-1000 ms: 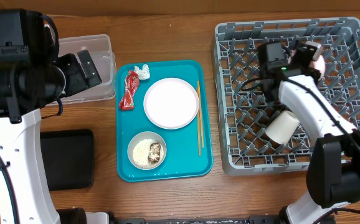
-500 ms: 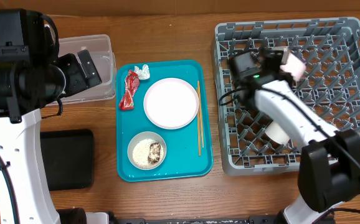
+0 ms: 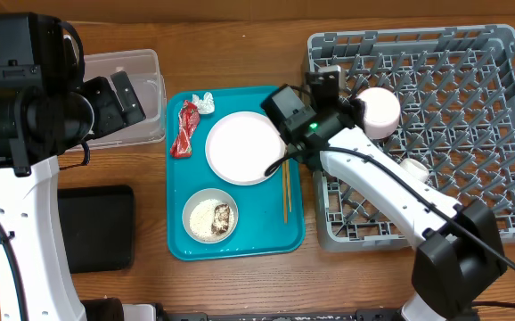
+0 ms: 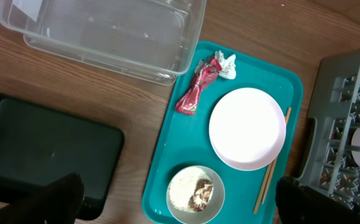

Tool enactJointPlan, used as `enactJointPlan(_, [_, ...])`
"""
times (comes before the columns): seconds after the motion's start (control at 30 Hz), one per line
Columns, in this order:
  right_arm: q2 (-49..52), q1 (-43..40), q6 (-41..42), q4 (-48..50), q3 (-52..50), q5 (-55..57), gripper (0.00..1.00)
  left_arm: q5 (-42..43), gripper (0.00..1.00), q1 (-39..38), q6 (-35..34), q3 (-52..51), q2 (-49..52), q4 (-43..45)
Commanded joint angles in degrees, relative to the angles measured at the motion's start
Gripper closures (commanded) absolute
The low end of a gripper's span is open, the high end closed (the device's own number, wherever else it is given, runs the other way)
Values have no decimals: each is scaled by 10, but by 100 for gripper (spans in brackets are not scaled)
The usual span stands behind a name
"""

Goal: Sort waste into correct bins and load items into the dishwasher
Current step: 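Grasp the pink plate rim with the right gripper and lift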

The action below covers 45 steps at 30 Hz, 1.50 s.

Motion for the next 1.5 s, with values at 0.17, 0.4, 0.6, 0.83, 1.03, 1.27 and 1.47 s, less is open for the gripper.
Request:
enactJointPlan(0.17, [-4,-4,-117,27,43,-483,43,-7,0,1,-4,1,0,2])
enactJointPlan(0.4, [56,-5,-78,-13,43,-632,50,-7,0,1,-4,1,0,2])
enactJointPlan(0.6, [111,-5,188,11,43,-636,41,-7,0,1,-4,1,0,2])
enactJointPlan(0.83, [174,-9,251,21,43,-674,41,-7,0,1,-4,1,0,2])
enactJointPlan(1.03, [192,-9,268,19,43,-680,39,-7,0,1,-4,1,0,2])
enactJointPlan(1.27, [197,-9,264,34,43,-666,85,-7,0,1,-4,1,0,2])
enactJointPlan(1.47, [173,-10,258,3,43,-649,96,-7,0,1,-4,1,0,2])
